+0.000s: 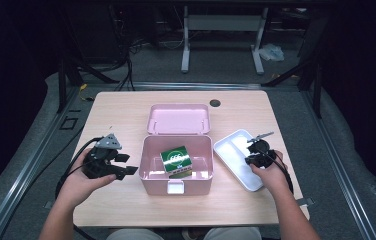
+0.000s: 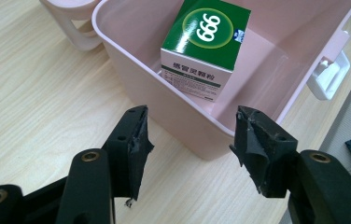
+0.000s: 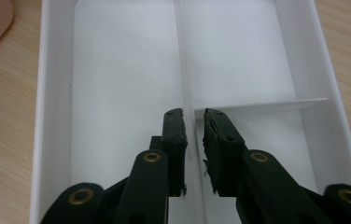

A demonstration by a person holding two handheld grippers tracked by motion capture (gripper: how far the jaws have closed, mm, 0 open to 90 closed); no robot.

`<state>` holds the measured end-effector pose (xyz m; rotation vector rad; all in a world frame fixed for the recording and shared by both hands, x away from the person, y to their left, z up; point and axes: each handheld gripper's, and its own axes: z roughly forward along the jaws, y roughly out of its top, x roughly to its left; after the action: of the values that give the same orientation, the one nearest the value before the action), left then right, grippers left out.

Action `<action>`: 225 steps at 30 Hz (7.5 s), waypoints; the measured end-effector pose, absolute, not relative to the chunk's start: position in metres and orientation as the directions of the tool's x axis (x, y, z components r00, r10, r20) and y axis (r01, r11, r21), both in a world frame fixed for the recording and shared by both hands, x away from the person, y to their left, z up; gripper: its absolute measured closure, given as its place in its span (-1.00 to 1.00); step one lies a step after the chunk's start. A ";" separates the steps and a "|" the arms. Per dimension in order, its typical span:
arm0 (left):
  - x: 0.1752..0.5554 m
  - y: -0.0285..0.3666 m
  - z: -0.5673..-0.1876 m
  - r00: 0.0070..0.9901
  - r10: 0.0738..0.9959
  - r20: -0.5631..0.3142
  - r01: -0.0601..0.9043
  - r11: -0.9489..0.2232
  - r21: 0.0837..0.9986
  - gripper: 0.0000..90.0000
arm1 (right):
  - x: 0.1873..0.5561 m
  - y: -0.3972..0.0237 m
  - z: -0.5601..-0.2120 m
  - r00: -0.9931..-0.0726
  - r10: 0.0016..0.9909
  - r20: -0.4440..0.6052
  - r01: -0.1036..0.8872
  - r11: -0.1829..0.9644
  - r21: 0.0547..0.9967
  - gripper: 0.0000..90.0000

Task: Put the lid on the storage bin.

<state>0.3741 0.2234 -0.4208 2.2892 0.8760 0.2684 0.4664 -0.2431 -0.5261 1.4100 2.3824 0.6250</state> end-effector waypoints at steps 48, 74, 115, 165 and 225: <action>0.375 0.227 -0.422 0.752 0.657 -0.045 0.523 -0.554 0.648 -0.01 | 0.502 -0.231 -0.526 -0.559 0.829 -0.011 0.802 0.544 0.246 1.00; 0.374 0.229 -0.422 0.753 0.657 -0.046 0.520 -0.551 0.653 -0.01 | 0.497 -0.233 -0.445 -0.605 0.795 -0.042 0.736 0.579 0.351 1.00; 0.375 0.228 -0.424 0.753 0.656 -0.057 0.528 -0.550 0.648 -0.01 | 0.461 -0.074 -0.372 -0.966 0.197 -0.165 0.128 0.926 0.356 0.99; 0.375 0.227 -0.426 0.751 0.657 -0.057 0.529 -0.549 0.647 -0.03 | 0.462 -0.023 -0.428 -0.996 0.059 -0.071 0.035 0.953 0.300 0.95; 0.421 0.090 -0.437 0.887 0.457 0.062 0.364 -0.777 0.513 0.90 | 0.545 -0.109 -0.411 -0.642 0.765 -0.061 0.643 0.579 0.502 0.30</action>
<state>0.4211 0.0899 -0.4374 2.5515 0.5947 0.2502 0.5451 -0.1095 -0.4112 1.1598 2.5416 0.6467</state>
